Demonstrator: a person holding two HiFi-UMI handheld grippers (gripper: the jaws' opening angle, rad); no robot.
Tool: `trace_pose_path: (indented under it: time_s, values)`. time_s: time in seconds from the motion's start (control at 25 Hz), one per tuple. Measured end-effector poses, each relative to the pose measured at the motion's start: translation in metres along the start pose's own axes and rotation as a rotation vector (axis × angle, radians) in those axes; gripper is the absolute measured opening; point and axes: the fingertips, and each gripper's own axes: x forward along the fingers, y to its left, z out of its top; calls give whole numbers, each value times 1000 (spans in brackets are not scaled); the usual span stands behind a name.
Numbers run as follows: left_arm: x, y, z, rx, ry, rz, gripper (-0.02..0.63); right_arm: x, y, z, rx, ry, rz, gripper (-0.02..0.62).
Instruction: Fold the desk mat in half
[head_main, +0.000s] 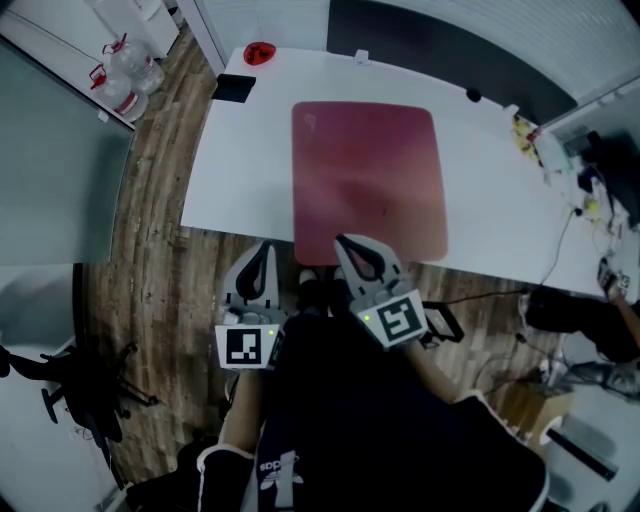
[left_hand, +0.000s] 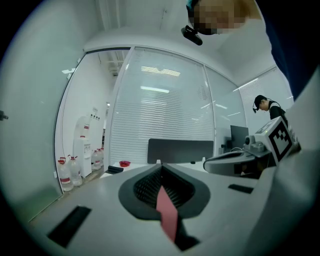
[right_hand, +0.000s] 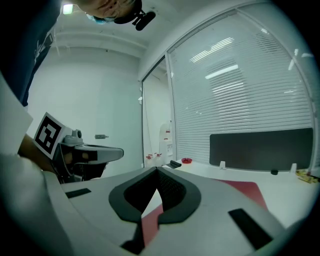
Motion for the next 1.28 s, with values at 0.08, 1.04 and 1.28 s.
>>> trace_pose_path:
  time_s: [0.08,1.04,1.28]
  values:
    - [3,-1,-3,0,8,-14,3,2,-2,1,-1,-7,-15,3]
    - [0,56,-76,-54,212,68,3,71,68,-184,-284,429,146,172]
    - [-6,63,-95,-92,256,83,3,75,78,-217,-474,510,168,195]
